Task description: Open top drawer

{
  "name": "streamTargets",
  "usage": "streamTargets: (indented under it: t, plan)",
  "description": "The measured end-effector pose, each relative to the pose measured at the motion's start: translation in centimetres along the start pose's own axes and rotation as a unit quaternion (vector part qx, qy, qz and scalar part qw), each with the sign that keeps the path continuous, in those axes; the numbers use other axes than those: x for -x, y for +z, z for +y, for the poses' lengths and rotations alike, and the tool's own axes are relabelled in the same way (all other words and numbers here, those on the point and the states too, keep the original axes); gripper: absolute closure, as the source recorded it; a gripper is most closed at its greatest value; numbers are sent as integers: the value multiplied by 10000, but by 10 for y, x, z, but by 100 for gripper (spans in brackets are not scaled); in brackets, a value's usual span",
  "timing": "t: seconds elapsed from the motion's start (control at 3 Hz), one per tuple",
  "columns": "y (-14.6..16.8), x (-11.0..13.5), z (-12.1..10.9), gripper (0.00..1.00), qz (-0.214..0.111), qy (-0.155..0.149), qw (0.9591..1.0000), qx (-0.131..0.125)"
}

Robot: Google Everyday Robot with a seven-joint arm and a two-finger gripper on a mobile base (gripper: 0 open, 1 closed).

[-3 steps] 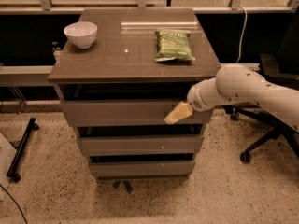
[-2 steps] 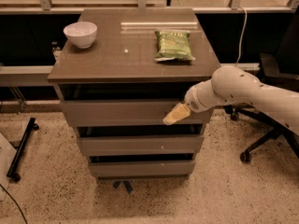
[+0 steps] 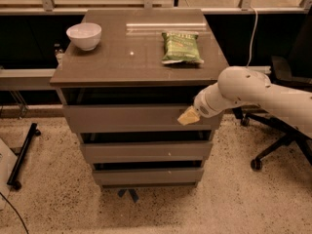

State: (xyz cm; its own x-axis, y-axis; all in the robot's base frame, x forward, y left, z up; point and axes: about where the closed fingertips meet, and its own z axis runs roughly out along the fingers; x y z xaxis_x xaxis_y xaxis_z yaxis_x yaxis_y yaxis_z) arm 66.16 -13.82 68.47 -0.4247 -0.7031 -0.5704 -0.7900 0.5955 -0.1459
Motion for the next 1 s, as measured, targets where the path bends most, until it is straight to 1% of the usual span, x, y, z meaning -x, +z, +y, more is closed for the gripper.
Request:
streamTargets:
  t: [0.33,0.67,1.0]
  plan:
    - [-4,-14,10,71,252,-18,9996,88]
    - [-8,-11,9,59,252,-18,9996,88]
    - [-9,-10,9,28,252,-19,9996,89]
